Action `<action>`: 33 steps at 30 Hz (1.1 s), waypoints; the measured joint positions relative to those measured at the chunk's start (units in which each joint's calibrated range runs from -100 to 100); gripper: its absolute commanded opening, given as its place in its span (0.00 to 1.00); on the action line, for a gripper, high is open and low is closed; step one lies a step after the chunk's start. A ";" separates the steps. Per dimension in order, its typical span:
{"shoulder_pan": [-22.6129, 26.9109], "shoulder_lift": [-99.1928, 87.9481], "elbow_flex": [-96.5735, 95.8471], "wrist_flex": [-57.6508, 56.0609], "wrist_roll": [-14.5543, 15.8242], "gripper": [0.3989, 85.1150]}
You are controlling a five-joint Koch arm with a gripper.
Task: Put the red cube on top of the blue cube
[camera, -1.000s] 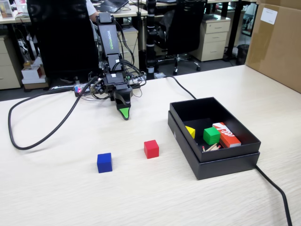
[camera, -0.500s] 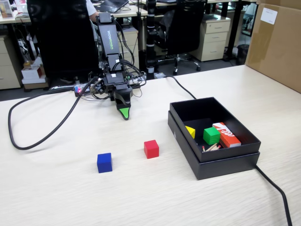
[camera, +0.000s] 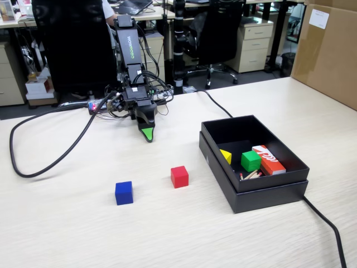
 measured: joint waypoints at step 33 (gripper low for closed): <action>1.76 20.84 68.19 -65.74 0.83 0.55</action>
